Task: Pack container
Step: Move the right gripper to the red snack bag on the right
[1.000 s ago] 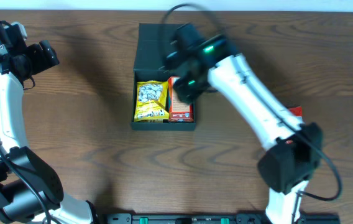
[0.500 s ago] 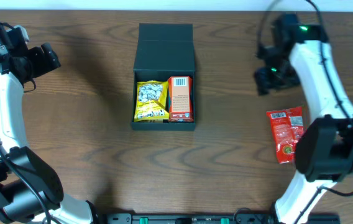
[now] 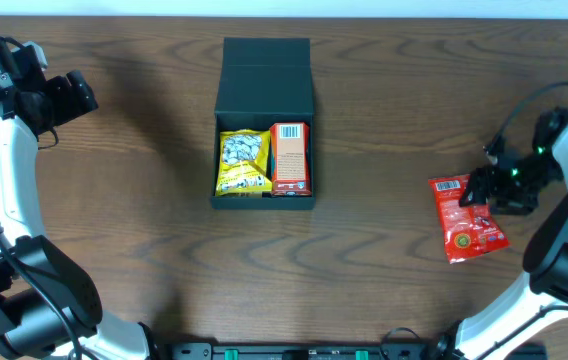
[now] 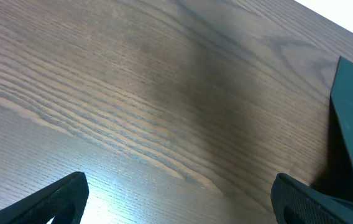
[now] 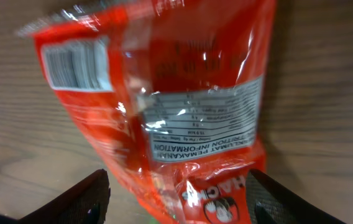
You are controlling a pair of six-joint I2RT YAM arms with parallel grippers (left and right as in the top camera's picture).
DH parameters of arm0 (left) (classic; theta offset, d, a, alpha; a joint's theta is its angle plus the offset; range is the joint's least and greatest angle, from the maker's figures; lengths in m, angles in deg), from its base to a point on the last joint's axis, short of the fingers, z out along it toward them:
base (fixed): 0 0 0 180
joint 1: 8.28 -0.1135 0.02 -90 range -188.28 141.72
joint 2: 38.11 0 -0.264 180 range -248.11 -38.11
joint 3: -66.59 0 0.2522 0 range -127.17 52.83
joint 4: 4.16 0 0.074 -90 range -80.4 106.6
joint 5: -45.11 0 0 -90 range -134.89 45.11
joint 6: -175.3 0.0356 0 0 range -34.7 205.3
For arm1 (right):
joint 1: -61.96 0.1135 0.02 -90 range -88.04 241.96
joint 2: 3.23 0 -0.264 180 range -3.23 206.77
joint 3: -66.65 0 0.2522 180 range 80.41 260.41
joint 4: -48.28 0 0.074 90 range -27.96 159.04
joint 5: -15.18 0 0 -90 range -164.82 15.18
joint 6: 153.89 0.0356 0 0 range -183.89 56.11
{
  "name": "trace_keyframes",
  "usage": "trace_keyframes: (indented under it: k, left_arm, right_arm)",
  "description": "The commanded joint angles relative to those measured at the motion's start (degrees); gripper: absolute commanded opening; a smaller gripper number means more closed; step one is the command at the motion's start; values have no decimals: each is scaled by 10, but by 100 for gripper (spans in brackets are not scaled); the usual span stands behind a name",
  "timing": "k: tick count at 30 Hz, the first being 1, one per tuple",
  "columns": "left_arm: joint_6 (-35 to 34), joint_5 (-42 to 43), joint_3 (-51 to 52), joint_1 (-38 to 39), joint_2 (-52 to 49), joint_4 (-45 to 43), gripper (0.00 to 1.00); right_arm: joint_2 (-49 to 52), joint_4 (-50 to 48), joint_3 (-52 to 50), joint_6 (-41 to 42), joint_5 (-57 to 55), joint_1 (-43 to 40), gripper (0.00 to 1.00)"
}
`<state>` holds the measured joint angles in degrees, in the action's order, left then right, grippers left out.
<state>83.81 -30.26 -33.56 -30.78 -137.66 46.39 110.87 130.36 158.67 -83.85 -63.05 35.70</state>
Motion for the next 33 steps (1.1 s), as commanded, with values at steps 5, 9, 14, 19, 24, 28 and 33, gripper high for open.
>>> trace_keyframes:
  k: [5,9,14,19,24,28,33]
  left_arm:
    - [2,5,-3,-3,-4,-2,95]
    - [2,5,-3,-3,-4,-2,95]
    - [-2,6,-3,-3,-4,-2,95]
    - [-3,20,-3,-3,-4,-8,95]
    - [-13,20,-3,-3,-4,-15,95]
    - [-13,22,-3,-3,-4,-15,95]
    - [-13,30,-3,-3,-4,-15,95]
  right_arm:
    - [-11,-25,-26,0,26,-23,68]
    - [-11,-28,-26,7,14,-51,66]
    - [-11,-30,-26,11,11,-94,66]
    - [-13,-32,-21,2,71,-132,65]
    - [-14,-28,-15,-6,67,-155,63]
    - [-13,-28,-16,-2,54,-161,63]
    - [-13,-37,-23,7,43,-160,60]
